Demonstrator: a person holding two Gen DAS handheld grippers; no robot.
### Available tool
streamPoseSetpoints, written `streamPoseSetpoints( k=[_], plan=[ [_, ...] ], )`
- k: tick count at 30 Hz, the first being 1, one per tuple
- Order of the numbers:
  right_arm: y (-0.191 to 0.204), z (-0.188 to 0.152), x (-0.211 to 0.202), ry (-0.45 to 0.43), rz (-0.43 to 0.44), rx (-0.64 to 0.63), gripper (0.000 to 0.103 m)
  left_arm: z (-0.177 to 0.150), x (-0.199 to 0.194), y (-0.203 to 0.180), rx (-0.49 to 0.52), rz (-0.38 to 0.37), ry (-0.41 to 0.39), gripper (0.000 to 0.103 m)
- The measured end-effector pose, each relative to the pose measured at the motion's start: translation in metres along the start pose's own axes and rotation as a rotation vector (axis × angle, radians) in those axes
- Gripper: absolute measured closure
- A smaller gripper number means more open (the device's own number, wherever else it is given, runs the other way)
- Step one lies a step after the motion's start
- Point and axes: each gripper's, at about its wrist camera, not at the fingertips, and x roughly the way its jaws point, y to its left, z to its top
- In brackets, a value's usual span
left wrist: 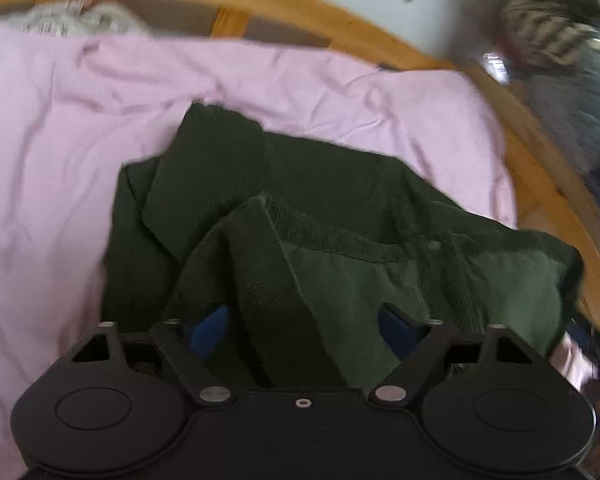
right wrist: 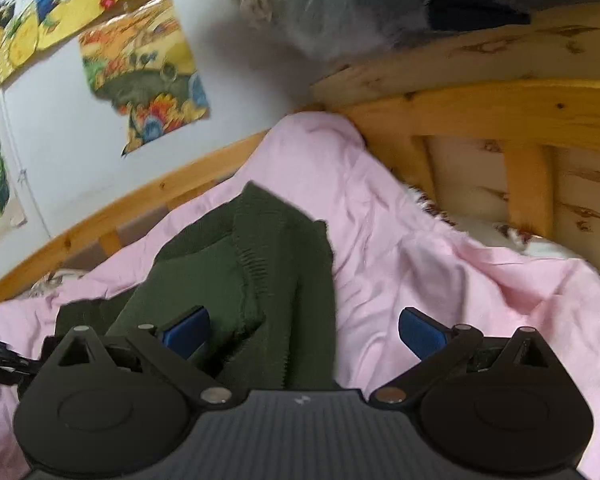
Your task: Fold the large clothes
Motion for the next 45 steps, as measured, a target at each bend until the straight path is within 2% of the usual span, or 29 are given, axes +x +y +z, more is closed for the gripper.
streamPoseSetpoints(
  k=[1, 2, 3, 5, 6, 7, 9, 12, 14, 17, 20, 23, 24, 25, 26, 27, 28, 29, 30, 31, 32, 33, 34, 37, 40, 43, 45],
  plan=[
    [0.003, 0.002, 0.001, -0.007, 0.008, -0.009, 0.003, 0.003, 0.009, -0.001, -0.019, 0.031, 0.026, 0.062],
    [0.008, 0.006, 0.003, -0.02, 0.005, -0.029, 0.011, 0.005, 0.016, -0.001, -0.033, 0.062, 0.047, 0.102],
    [0.013, 0.011, 0.006, -0.028, -0.004, -0.053, 0.019, 0.006, 0.021, 0.001, -0.056, 0.091, 0.062, 0.102],
    [0.021, 0.021, 0.015, -0.018, -0.036, -0.112, 0.073, 0.003, 0.02, 0.006, -0.118, 0.098, 0.034, 0.102],
    [0.025, 0.027, 0.02, 0.003, -0.041, -0.128, 0.087, 0.0, 0.013, 0.006, -0.136, 0.102, 0.006, 0.102],
    [0.031, 0.031, 0.022, 0.008, -0.056, -0.139, 0.093, -0.001, 0.002, 0.007, -0.154, 0.118, -0.031, 0.103],
    [0.035, 0.041, 0.016, -0.015, -0.029, -0.124, 0.093, -0.003, -0.027, 0.01, -0.192, 0.122, -0.121, 0.103],
    [0.032, 0.063, 0.004, -0.082, 0.019, -0.019, 0.093, -0.01, -0.081, 0.025, -0.327, 0.028, -0.22, 0.103],
    [0.026, 0.074, 0.011, -0.11, 0.028, 0.037, 0.093, -0.014, -0.102, 0.029, -0.363, 0.027, -0.298, 0.103],
    [0.014, 0.081, 0.047, -0.092, -0.008, 0.105, 0.093, 0.003, -0.097, 0.038, -0.402, 0.042, -0.388, 0.103],
    [-0.004, 0.073, 0.094, -0.018, -0.097, 0.141, 0.093, 0.029, -0.052, 0.056, -0.418, 0.052, -0.388, 0.102],
    [-0.019, 0.054, 0.121, 0.057, -0.146, 0.15, 0.092, 0.031, -0.008, 0.071, -0.403, -0.003, -0.325, 0.099],
    [-0.021, 0.049, 0.122, 0.056, -0.139, 0.151, 0.091, 0.027, -0.001, 0.073, -0.376, -0.025, -0.327, 0.093],
    [-0.024, 0.045, 0.121, 0.05, -0.13, 0.153, 0.087, 0.024, 0.002, 0.073, -0.34, -0.016, -0.327, 0.087],
    [-0.026, 0.042, 0.119, 0.045, -0.129, 0.159, 0.076, 0.022, 0.001, 0.072, -0.295, 0.001, -0.331, 0.08],
    [-0.027, 0.04, 0.115, 0.041, -0.122, 0.171, 0.072, 0.021, -0.001, 0.071, -0.245, 0.006, -0.337, 0.076],
    [-0.03, 0.039, 0.11, 0.038, -0.117, 0.188, 0.06, 0.02, -0.005, 0.07, -0.204, 0.004, -0.341, 0.073],
    [-0.033, 0.038, 0.105, 0.036, -0.115, 0.205, 0.041, 0.019, -0.008, 0.069, -0.185, 0.003, -0.35, 0.063],
    [-0.032, 0.039, 0.097, 0.028, -0.115, 0.221, 0.033, 0.017, -0.014, 0.07, -0.18, -0.002, -0.367, 0.052],
    [-0.031, 0.038, 0.089, 0.012, -0.117, 0.227, 0.022, 0.016, -0.021, 0.071, -0.182, -0.008, -0.381, 0.047],
    [-0.022, 0.041, 0.08, -0.013, -0.133, 0.215, 0.014, 0.014, -0.028, 0.073, -0.184, -0.011, -0.387, 0.037],
    [-0.013, 0.04, 0.069, -0.038, -0.147, 0.176, 0.011, 0.014, -0.035, 0.074, -0.183, -0.008, -0.383, 0.032],
    [-0.001, 0.04, 0.057, -0.063, -0.162, 0.112, 0.005, 0.013, -0.041, 0.074, -0.182, 0.014, -0.372, 0.032],
    [0.047, 0.041, 0.037, -0.114, -0.156, -0.093, 0.002, 0.006, -0.046, 0.078, -0.198, 0.142, -0.294, 0.029],
    [0.112, 0.04, 0.036, -0.105, -0.04, -0.297, 0.0, -0.001, -0.04, 0.096, -0.329, 0.208, -0.194, 0.028],
    [0.189, 0.035, 0.065, 0.044, 0.212, -0.385, 0.0, -0.01, -0.05, 0.115, -0.454, 0.224, -0.188, 0.024],
    [0.233, 0.028, 0.092, 0.16, 0.373, -0.365, 0.001, -0.015, -0.059, 0.118, -0.468, 0.244, -0.21, 0.009]
  ],
)
